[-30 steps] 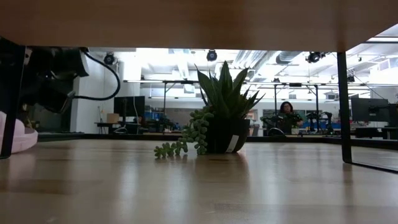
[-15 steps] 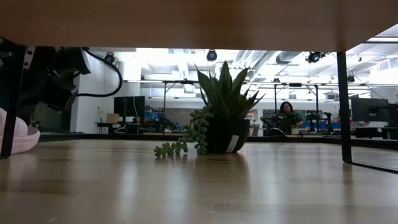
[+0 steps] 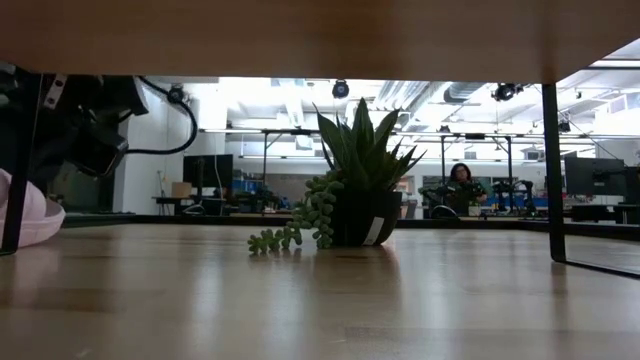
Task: Pick and place slides into the shelf
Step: Put the pink slide on the shelf
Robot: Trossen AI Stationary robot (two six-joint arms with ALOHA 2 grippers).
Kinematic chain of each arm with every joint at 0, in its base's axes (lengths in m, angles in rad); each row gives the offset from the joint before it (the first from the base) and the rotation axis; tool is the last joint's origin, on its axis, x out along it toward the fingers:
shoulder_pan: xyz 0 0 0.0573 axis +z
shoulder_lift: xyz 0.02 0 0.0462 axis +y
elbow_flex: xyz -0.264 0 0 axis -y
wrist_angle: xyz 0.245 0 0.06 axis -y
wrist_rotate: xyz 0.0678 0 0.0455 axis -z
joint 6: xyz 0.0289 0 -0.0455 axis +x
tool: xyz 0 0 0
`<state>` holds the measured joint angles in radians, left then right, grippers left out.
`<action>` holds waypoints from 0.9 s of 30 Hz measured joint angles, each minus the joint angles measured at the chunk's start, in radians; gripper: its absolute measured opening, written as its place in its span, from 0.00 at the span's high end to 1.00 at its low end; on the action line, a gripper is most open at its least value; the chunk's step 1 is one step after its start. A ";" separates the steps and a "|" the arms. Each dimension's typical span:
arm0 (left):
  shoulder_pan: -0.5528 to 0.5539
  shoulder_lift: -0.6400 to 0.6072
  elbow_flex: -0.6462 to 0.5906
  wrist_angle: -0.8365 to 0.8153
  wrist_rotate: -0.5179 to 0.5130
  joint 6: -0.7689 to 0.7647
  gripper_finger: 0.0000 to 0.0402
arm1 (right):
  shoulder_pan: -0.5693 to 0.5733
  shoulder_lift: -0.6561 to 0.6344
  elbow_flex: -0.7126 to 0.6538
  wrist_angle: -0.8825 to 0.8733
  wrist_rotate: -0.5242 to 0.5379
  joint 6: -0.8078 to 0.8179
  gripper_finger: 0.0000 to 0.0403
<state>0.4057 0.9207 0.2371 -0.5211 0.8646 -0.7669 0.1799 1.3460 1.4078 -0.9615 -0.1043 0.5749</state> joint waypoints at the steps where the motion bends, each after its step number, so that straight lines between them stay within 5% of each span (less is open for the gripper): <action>1: 0.000 0.000 0.009 -0.004 -0.001 -0.002 0.99 | 0.000 0.000 0.000 0.000 0.000 0.000 0.87; 10: 0.000 0.000 0.116 -0.039 -0.039 0.007 0.99 | 0.000 0.000 0.000 0.000 0.019 -0.010 0.87; 27: 0.001 0.000 0.322 -0.408 -0.340 0.165 1.00 | 0.000 0.000 0.000 0.000 0.022 -0.038 0.87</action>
<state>0.4063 0.9207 0.5596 -0.9296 0.5248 -0.6014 0.1799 1.3460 1.4078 -0.9619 -0.0823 0.5373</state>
